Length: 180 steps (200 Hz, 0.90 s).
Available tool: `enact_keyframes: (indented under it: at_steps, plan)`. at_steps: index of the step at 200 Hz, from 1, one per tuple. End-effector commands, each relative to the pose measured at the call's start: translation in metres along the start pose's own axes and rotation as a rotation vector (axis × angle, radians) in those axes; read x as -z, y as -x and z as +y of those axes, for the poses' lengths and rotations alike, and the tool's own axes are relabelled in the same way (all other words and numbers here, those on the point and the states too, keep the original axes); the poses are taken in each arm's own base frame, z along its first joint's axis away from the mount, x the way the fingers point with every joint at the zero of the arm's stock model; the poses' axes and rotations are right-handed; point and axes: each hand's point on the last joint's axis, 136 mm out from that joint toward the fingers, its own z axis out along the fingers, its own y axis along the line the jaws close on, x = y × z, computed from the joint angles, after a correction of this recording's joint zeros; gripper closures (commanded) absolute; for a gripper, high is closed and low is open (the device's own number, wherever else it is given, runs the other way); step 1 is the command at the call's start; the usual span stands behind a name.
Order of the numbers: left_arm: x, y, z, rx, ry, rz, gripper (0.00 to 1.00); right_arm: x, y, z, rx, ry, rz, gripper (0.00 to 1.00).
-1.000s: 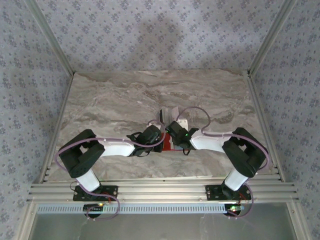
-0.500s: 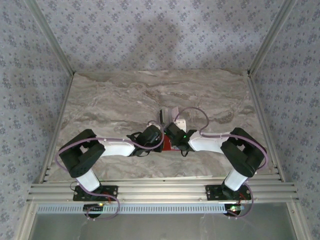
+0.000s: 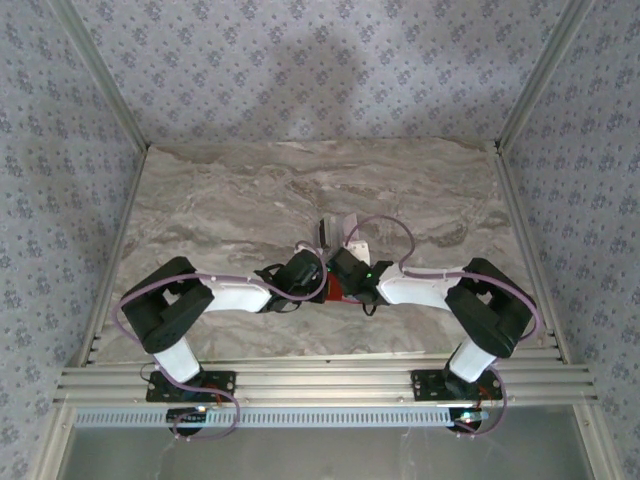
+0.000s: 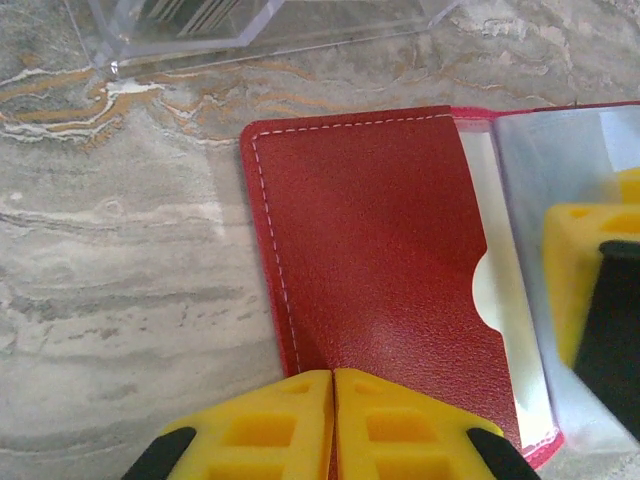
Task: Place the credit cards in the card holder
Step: Flip over the card slot in the card holder.
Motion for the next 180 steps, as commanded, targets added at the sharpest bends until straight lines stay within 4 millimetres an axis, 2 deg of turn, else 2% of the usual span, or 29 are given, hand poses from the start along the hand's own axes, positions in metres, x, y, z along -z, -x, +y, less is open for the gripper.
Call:
enact_keyframes:
  at_steps: [1, 25, 66, 109, 144, 180]
  plan:
    - [-0.015, -0.049, 0.041, 0.014, 0.130, 0.143, 0.90, 0.013, 0.010, 0.031, -0.027, 0.155, -0.018, 0.64]
    - [-0.018, -0.051, 0.042, 0.021, 0.129, 0.144, 0.90, 0.021, 0.010, 0.036, -0.040, 0.207, -0.029, 0.54]
    - [-0.021, -0.051, 0.042, 0.034, 0.123, 0.143, 0.90, 0.031, 0.004, 0.047, -0.077, 0.338, -0.014, 0.46]
    - [-0.020, -0.052, 0.043, 0.036, 0.127, 0.140, 0.90, 0.026, -0.017, 0.037, -0.106, 0.305, 0.028, 0.41]
    - [-0.020, -0.052, 0.045, 0.044, 0.132, 0.140, 0.90, 0.029, -0.033, 0.041, -0.111, 0.336, 0.040, 0.34]
    - [-0.018, -0.051, 0.047, 0.051, 0.132, 0.134, 0.90, 0.028, -0.045, 0.027, -0.132, 0.270, 0.041, 0.33]
